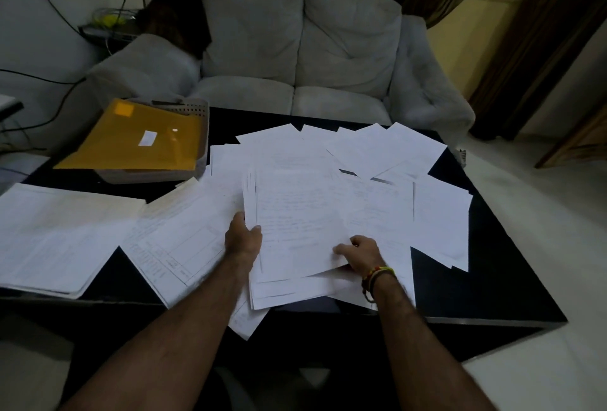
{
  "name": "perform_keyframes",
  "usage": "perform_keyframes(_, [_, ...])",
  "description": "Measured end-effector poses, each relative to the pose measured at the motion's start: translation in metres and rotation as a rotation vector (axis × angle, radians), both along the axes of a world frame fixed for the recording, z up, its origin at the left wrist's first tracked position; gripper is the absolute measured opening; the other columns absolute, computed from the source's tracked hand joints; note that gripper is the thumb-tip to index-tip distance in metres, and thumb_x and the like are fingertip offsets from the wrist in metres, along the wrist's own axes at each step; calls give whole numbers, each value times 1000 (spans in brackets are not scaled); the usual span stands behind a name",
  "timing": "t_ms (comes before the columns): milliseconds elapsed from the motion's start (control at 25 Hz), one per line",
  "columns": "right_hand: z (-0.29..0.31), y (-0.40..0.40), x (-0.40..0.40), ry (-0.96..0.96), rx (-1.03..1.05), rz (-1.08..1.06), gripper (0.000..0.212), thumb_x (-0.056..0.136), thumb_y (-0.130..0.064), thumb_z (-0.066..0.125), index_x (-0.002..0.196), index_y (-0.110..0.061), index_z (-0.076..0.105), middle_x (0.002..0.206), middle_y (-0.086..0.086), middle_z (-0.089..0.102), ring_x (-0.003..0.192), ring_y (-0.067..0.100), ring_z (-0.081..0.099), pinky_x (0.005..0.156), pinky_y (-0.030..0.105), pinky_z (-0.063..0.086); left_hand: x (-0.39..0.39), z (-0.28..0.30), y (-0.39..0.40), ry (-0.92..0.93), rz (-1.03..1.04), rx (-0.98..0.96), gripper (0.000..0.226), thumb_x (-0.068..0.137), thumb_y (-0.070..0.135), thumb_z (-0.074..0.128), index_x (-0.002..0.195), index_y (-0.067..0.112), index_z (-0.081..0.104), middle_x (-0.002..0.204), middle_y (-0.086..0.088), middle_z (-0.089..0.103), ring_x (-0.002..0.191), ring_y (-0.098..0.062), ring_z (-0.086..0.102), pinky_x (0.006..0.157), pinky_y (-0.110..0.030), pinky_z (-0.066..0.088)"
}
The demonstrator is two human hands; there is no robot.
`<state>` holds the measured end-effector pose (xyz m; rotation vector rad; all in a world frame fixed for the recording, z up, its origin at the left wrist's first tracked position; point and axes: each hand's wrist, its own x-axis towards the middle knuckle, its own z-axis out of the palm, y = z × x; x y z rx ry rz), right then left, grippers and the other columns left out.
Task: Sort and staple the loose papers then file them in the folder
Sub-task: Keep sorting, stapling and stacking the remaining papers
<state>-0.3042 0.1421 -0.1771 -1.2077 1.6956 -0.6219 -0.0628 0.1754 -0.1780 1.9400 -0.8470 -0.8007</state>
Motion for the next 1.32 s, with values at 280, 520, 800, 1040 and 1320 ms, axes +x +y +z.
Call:
perform_keyframes(280, [47, -11, -7, -31, -292, -16, 56, 81, -39, 75, 122, -7, 56, 110, 8, 63, 98, 21, 62, 85, 30, 53, -13, 54, 18, 82, -202, -433, 33, 97, 9, 50, 129, 16, 47, 120, 1, 61, 108, -16, 60, 92, -30, 52])
perform_keyframes(520, [103, -6, 21, -470, -668, -92, 19, 90, -14, 68, 107, -7, 65, 99, 4, 71, 90, 17, 69, 76, 32, 59, -10, 87, 19, -85, -323, -587, 38, 100, 17, 45, 136, 14, 34, 125, -4, 56, 109, -18, 59, 90, -40, 55])
perform_keyframes(800, [128, 17, 50, -159, -1047, -82, 62, 86, -25, 72, 137, -15, 38, 123, 2, 56, 106, 13, 59, 86, 22, 56, -7, 135, 7, -255, -223, -885, 69, 99, 23, 52, 149, 40, 8, 143, -4, 42, 123, -4, 49, 91, -18, 50])
perform_keyframes(1040, [172, -13, 57, 360, -1422, -103, 21, 96, -24, 58, 108, -12, 70, 115, 11, 57, 92, 13, 58, 77, 30, 53, -5, 149, -5, -561, -80, -951, 30, 101, 21, 48, 127, 11, 56, 113, -10, 54, 99, -8, 53, 80, -10, 48])
perform_keyframes(1320, [164, 5, 40, -221, -1117, -174, 61, 79, -25, 79, 130, -11, 50, 103, 3, 62, 87, 9, 64, 73, 13, 53, -16, 148, 3, -345, -74, -962, 36, 100, 24, 49, 134, 15, 41, 121, -3, 51, 107, -8, 55, 76, -12, 52])
